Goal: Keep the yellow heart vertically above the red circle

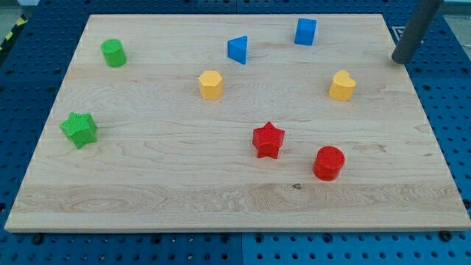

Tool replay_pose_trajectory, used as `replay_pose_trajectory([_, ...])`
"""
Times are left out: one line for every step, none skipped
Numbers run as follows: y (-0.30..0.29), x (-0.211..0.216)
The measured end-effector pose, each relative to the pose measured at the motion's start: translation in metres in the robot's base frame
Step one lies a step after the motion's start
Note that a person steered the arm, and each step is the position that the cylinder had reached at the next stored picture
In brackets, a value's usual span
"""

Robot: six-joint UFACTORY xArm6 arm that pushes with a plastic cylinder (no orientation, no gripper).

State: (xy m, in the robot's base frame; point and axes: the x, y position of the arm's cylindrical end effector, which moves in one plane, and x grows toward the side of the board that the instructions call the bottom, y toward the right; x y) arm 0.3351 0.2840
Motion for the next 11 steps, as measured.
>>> replay_pose_trajectory([-0.005,0.006])
replay_pose_trajectory([-0.013,0.012])
replay_pose_trajectory([-0.051,0.033])
replay_pose_trajectory([-0.067,0.055])
replay_pose_trajectory([-0.090,0.073])
replay_pose_trajectory([-0.126,0.080])
replay_pose_trajectory([-0.097,0.084])
replay_pose_trajectory([-0.082,0.084])
replay_pose_trajectory([-0.086,0.062])
replay_pose_trajectory([-0.097,0.056])
replay_pose_trajectory([-0.142,0.056])
